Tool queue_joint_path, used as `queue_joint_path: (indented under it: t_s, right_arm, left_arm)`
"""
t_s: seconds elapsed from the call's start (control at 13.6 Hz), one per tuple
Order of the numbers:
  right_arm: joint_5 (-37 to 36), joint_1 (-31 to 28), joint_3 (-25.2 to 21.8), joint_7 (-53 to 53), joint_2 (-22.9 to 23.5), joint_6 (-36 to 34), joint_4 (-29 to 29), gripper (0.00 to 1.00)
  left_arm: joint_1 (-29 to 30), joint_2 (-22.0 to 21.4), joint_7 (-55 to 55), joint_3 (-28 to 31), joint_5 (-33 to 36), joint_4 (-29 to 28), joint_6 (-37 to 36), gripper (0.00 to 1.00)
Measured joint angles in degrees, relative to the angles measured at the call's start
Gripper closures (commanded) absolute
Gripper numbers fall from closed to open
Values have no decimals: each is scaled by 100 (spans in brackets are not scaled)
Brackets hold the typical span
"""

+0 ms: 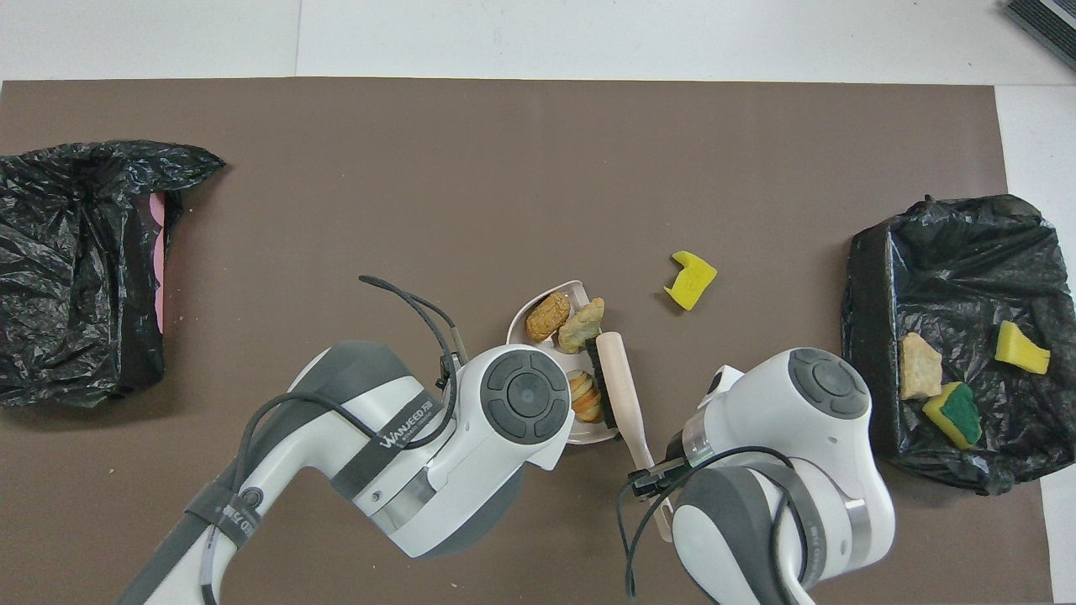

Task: Sweep and dump trash in bin
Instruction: 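Swing the brush with the right gripper to reach the last yellow sponge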

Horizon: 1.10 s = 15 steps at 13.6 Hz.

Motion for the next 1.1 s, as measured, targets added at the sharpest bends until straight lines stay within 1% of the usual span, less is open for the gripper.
queue_joint_path:
  t_s: [0.07, 0.15, 0.22, 0.29, 0.44, 0.59, 0.81, 0.88, 0.96, 1.1]
  right_arm:
    - [-18, -104, -32, -2, -95, -340, 161, 100]
    - [-185, -294, -46, -28, -200, -703, 374, 100]
    - [-639, -506, -54, -79, -272, -962, 606, 100]
    - [-1210, -655, -60, -140, -286, -1077, 789, 100]
    - [-2332, -789, -73, -291, -144, -1063, 1049, 100]
    - [-3272, -889, -79, -425, 326, -863, 1367, 100]
    - [-4503, -1011, -84, -452, 1417, -525, 2136, 100]
    - [-4719, -1041, -86, -452, 1728, -420, 2343, 100]
    - [-4758, -1064, -86, -452, 1938, -241, 2406, 100]
    - [-4582, -1027, -58, -377, 2227, -32, 2328, 100]
  left_arm:
    - [0, -1, 0, 0, 0, -4, 5, 100]
    - [0, -2, 0, 0, 0, -9, 10, 100]
    - [0, -3, 0, 0, 0, -14, 23, 100]
    - [0, -4, 0, 0, 0, -20, 38, 100]
    - [0, -4, 0, 0, 0, -32, 64, 100]
    - [0, -4, 0, 0, 0, -41, 98, 100]
    - [0, -4, 0, 0, 0, -44, 118, 100]
    - [0, -4, 0, 0, 0, -45, 124, 100]
    - [0, -4, 0, 0, 0, -48, 142, 100]
    - [0, -4, 0, -2, 0, -75, 204, 100]
